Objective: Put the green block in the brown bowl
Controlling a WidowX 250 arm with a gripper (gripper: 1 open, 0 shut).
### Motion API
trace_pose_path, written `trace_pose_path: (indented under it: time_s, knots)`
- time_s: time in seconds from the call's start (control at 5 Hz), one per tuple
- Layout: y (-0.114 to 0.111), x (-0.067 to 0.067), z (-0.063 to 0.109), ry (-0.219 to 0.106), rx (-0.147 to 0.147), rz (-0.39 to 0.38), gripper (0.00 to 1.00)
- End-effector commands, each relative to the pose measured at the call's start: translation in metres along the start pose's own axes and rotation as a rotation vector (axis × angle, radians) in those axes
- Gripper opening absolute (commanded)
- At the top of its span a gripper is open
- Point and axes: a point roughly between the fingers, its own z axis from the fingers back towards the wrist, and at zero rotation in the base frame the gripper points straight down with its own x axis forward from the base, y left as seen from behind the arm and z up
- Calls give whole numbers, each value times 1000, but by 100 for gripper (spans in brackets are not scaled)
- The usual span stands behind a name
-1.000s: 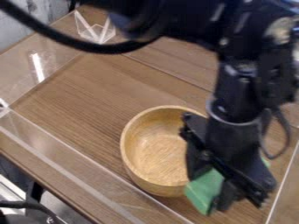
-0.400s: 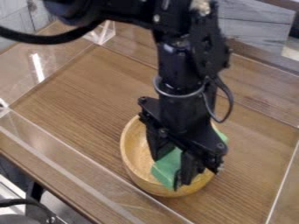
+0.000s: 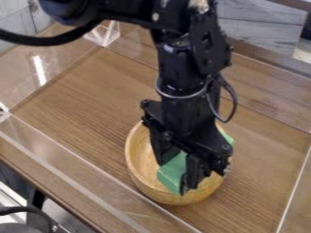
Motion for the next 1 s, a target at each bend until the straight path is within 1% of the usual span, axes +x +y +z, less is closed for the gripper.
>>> trace_pose_path:
  time_s: [0.0, 0.8]
  knots:
    - [0, 7, 8, -48, -15, 9, 0]
    - [0, 12, 2, -42, -53, 30, 0]
